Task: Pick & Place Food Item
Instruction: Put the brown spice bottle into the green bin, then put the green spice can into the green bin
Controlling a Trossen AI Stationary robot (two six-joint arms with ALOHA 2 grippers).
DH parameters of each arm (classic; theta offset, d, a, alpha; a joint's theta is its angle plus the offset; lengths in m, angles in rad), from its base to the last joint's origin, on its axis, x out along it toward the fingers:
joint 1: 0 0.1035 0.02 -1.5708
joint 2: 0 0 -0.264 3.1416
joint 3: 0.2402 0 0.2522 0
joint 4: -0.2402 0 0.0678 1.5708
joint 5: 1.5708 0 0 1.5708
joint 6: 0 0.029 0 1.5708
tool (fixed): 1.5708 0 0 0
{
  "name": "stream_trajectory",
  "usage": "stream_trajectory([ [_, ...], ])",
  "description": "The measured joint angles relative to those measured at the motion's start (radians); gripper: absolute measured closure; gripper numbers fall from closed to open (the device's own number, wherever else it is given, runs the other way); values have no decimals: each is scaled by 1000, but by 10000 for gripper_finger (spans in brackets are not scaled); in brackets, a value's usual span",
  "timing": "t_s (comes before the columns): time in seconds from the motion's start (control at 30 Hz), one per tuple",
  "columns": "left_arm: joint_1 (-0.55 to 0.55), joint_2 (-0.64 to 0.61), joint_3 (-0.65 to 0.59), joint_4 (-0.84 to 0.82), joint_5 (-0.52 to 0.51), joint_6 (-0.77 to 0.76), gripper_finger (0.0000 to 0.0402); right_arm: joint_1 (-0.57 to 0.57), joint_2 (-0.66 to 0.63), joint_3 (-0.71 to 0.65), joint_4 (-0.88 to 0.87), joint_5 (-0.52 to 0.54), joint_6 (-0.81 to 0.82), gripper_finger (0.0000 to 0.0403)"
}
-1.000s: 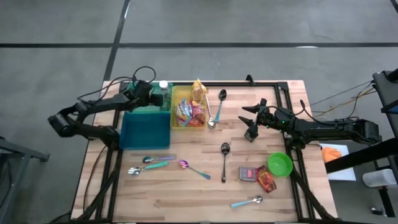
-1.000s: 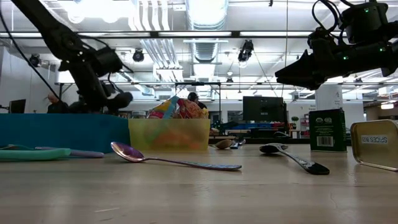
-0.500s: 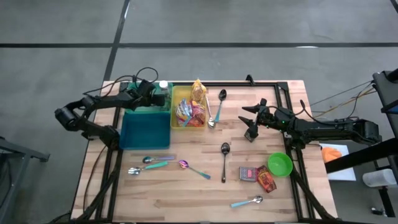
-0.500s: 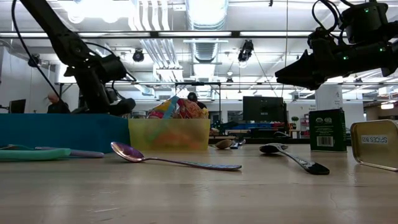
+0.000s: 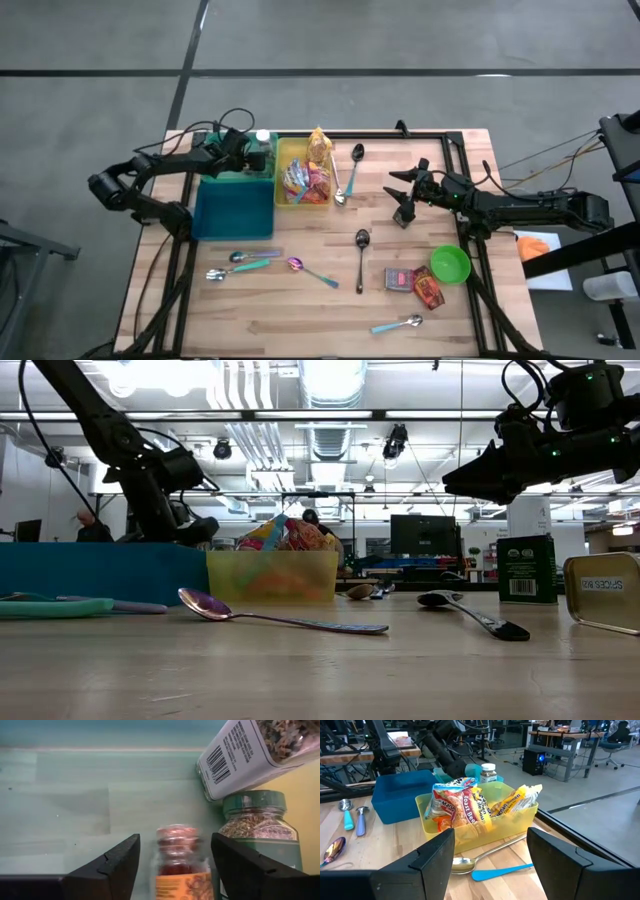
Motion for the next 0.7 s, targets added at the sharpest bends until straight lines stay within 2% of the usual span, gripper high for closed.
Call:
stream_trajectory([
  [0.23, 0, 0, 0, 0, 0, 0, 128, 0, 0, 0, 0, 0, 0, 156],
  [0.7, 0, -2, 18, 0, 8, 30, 125, 0, 0, 0, 0, 0, 0, 156],
])
